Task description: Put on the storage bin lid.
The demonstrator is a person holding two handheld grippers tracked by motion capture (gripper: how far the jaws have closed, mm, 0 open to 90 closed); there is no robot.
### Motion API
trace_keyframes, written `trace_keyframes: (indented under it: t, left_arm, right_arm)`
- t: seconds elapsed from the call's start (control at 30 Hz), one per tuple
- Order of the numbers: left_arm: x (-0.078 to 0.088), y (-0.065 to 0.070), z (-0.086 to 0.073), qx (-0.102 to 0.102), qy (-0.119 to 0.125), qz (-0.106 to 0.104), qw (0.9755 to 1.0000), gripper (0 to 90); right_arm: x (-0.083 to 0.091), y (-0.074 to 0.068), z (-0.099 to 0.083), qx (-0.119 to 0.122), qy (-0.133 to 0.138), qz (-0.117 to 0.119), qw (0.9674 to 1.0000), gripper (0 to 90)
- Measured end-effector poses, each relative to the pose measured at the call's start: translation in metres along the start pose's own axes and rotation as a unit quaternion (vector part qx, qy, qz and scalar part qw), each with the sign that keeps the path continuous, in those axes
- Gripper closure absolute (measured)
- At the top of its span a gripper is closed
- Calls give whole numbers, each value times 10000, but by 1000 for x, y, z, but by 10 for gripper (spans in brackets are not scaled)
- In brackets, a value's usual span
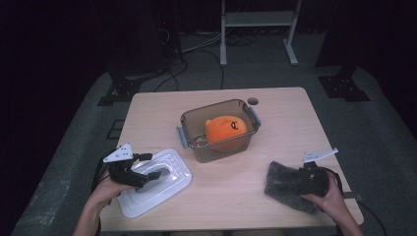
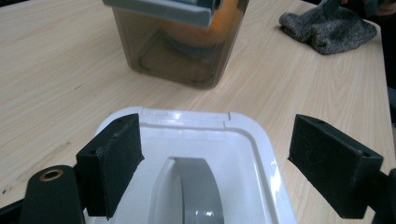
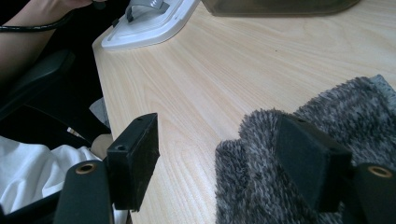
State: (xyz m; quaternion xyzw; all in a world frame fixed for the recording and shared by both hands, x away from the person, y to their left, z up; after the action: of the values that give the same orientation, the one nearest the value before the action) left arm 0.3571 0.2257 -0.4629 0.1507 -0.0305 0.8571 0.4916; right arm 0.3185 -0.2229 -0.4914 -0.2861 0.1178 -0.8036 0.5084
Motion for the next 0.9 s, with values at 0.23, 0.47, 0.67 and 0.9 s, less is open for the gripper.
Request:
trace_keyframes:
  t: [0.23, 0.47, 0.67, 0.9]
  left_arm:
    - [4, -2, -11, 25, -98, 43, 9999, 171]
    - [9, -4, -21, -3, -130, 129, 9998, 184]
    - [9, -5, -32, 72, -243, 53, 9997, 209]
    - [9, -6, -41, -22, -361, 60, 9993, 251]
  right_arm:
    - [-1, -1, -1, 7, -30, 4, 10000, 292]
    - [-1, -1, -1, -5, -21, 7, 10000, 292]
    - [-1, -1, -1, -8, -24, 8, 10000, 293]
    - [-1, -1, -1, 0, -29, 11, 10000, 292]
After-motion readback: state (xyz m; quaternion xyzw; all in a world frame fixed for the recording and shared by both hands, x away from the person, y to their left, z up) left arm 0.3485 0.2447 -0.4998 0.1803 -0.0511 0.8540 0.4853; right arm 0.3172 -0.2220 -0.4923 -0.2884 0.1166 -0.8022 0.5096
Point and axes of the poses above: each handheld gripper's, and its own axes: x roughly backward along the jaws, z roughly out of its top, y roughly to its right, the point moved 8 cm from there along -x, roughly forward along the jaws, and after that the axes turned 13 degrees about y, right-handed, at the moved point
